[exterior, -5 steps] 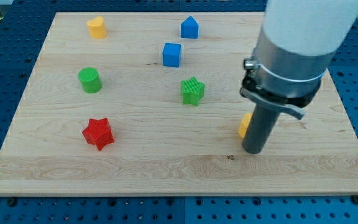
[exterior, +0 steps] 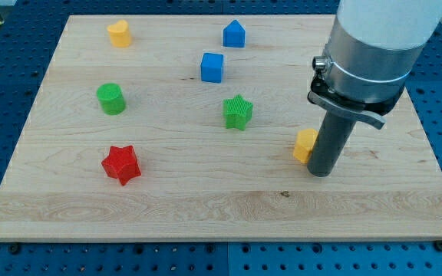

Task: Push yellow hexagon towards right middle center of the board

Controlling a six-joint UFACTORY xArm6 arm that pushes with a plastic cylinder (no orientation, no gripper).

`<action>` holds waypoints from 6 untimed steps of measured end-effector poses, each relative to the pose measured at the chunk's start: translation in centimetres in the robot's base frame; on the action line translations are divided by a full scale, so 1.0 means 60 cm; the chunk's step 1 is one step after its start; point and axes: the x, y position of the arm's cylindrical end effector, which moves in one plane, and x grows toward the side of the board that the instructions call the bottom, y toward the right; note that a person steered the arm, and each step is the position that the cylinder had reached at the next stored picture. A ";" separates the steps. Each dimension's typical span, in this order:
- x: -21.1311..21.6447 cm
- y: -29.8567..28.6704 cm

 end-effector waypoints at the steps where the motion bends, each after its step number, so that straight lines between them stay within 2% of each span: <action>1: -0.020 0.027; 4: -0.044 0.031; 6: 0.039 -0.037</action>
